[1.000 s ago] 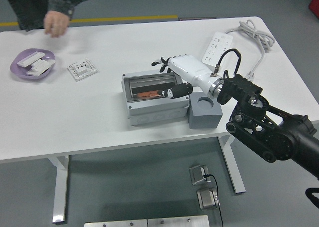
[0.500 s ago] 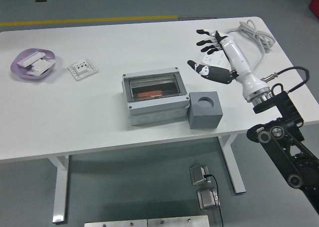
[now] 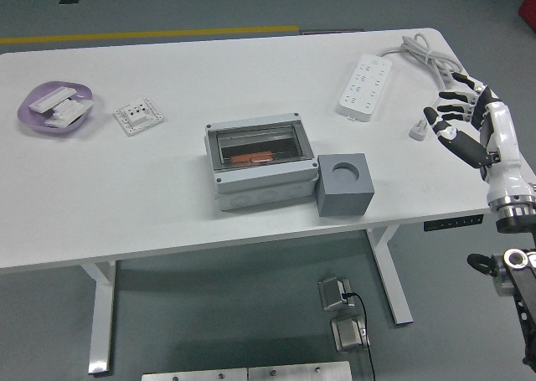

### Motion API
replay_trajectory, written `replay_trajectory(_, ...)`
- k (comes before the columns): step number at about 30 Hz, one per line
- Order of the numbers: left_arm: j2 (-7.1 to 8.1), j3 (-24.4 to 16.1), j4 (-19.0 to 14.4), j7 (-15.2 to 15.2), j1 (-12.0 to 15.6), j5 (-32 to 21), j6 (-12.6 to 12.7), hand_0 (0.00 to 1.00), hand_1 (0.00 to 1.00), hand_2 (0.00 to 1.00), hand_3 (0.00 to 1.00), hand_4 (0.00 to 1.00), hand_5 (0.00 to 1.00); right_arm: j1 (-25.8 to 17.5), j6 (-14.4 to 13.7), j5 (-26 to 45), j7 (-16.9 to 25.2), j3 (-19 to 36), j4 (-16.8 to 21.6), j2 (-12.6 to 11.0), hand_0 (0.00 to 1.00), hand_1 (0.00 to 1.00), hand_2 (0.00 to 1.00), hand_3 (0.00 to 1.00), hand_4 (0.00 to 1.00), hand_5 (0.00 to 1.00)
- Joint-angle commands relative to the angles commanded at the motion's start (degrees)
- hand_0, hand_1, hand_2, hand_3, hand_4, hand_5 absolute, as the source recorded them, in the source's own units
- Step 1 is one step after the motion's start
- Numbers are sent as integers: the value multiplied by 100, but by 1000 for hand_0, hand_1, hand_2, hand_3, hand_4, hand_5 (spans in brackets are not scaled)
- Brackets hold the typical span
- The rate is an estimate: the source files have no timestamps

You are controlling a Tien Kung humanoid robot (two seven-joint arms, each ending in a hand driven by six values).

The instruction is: Pick up the cylinder from the cube,place it in the box,flap close box

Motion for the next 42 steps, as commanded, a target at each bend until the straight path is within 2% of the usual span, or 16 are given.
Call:
replay_trajectory(9, 132, 82, 0, 72, -91, 46, -53, 648, 646, 558, 659, 676, 177, -128, -38, 214, 39, 461, -16, -57, 581, 561, 657, 801, 858, 379)
replay_trajectory(10, 143, 95, 0, 79, -98, 50, -56, 648, 581, 496, 592, 302, 2, -152, -38, 220, 39, 518, -14, -64, 588, 564, 657, 799, 859, 383)
replay_trajectory(15, 177, 147, 0, 101, -114, 43, -41, 648, 581, 496, 592, 302, 2, -247, -39, 241, 45, 762, -1, -88, 588, 564, 657, 799, 859, 383)
replay_trajectory(16, 180, 163, 0, 104, -110, 32, -37, 600, 545, 475, 592, 65, 2, -264, -36, 238, 42, 801, 1, -95, 588, 564, 657, 793, 858, 378)
replay_trajectory(21, 212, 237, 0, 114, -62, -71, -21, 600, 545, 475, 592, 65, 2, -313, -15, 224, 43, 910, 18, -63, 588, 564, 657, 793, 858, 378)
replay_trajectory(22, 221, 253, 0, 116, -48, -97, -19, 565, 527, 466, 586, 2, 2, -320, -14, 227, 45, 918, 20, -54, 592, 566, 654, 789, 862, 404)
replay_trajectory(27, 257, 310, 0, 133, 16, -191, -18, 565, 527, 466, 586, 2, 2, -324, -1, 265, 54, 880, 1, -53, 592, 566, 654, 789, 862, 404)
replay_trajectory(28, 260, 314, 0, 139, 24, -196, -22, 581, 538, 480, 585, 35, 2, -323, 4, 274, 54, 867, -6, -53, 597, 563, 654, 784, 862, 426)
replay_trajectory(39, 201, 183, 0, 146, 5, -52, -105, 574, 532, 474, 578, 7, 2, -323, 30, 282, 35, 803, -34, -22, 601, 560, 651, 778, 862, 433)
replay_trajectory(40, 197, 168, 0, 143, 1, -40, -106, 541, 520, 464, 594, 2, 2, -323, 29, 277, 34, 808, -32, -23, 601, 555, 649, 772, 860, 434)
replay_trajectory(42, 191, 145, 0, 136, -6, -25, -109, 541, 520, 464, 594, 2, 2, -325, 29, 264, 30, 828, -30, -21, 601, 555, 649, 772, 860, 434)
